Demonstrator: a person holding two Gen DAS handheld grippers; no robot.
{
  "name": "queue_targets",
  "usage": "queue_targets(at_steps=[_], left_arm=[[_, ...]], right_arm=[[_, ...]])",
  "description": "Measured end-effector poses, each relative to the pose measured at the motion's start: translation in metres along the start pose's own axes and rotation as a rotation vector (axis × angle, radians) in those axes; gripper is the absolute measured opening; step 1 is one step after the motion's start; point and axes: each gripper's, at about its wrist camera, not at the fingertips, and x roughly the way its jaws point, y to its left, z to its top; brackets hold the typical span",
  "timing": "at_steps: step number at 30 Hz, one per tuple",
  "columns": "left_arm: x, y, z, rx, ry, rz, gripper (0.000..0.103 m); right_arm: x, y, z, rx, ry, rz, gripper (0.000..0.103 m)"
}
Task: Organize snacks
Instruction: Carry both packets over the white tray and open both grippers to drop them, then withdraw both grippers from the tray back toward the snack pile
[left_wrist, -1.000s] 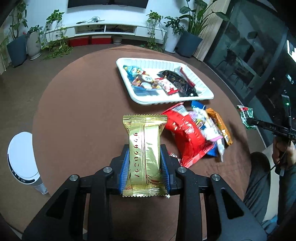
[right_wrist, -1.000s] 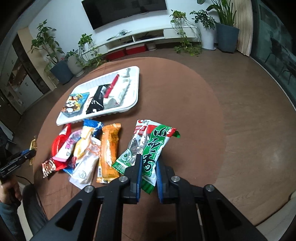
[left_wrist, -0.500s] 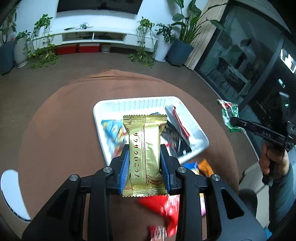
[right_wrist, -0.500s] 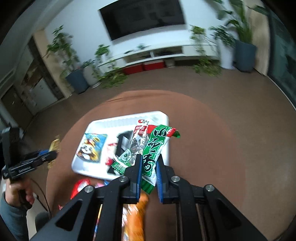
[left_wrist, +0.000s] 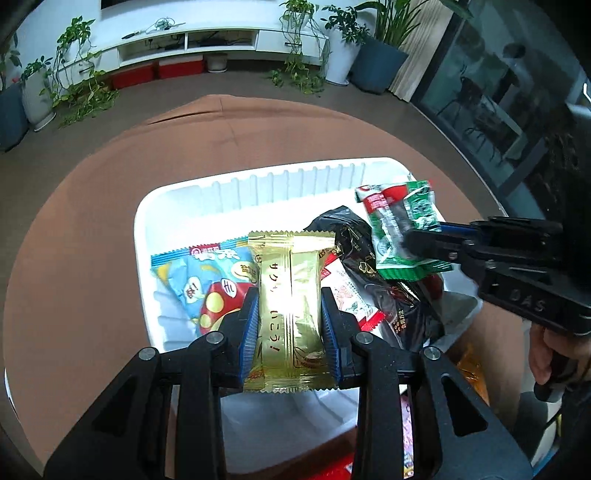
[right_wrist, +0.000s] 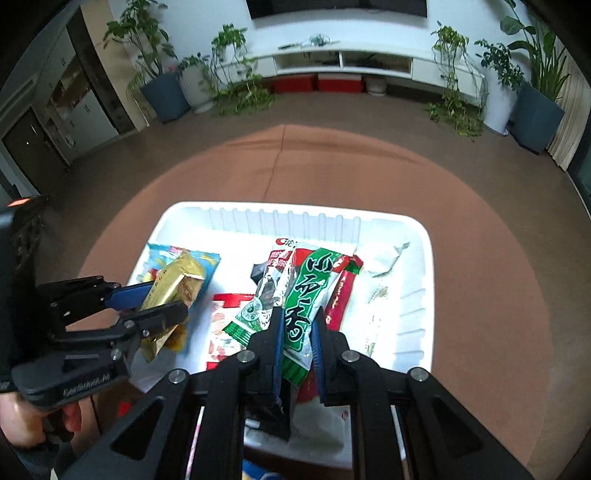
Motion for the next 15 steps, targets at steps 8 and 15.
queue_targets(at_steps=[8,15], left_arm=[[0.009,-0.014,0.004,0.031,-0.014,0.034,0.059],[-0.019,-0.016,-0.010,0.062,-0.054,0.065,0.076]], right_arm=[[0.001,-0.006,-0.003,-0.001,-0.004,-0.009,0.027],[-0.020,-0.012,-0.015,0.032,-0.045,0.013,0.048]])
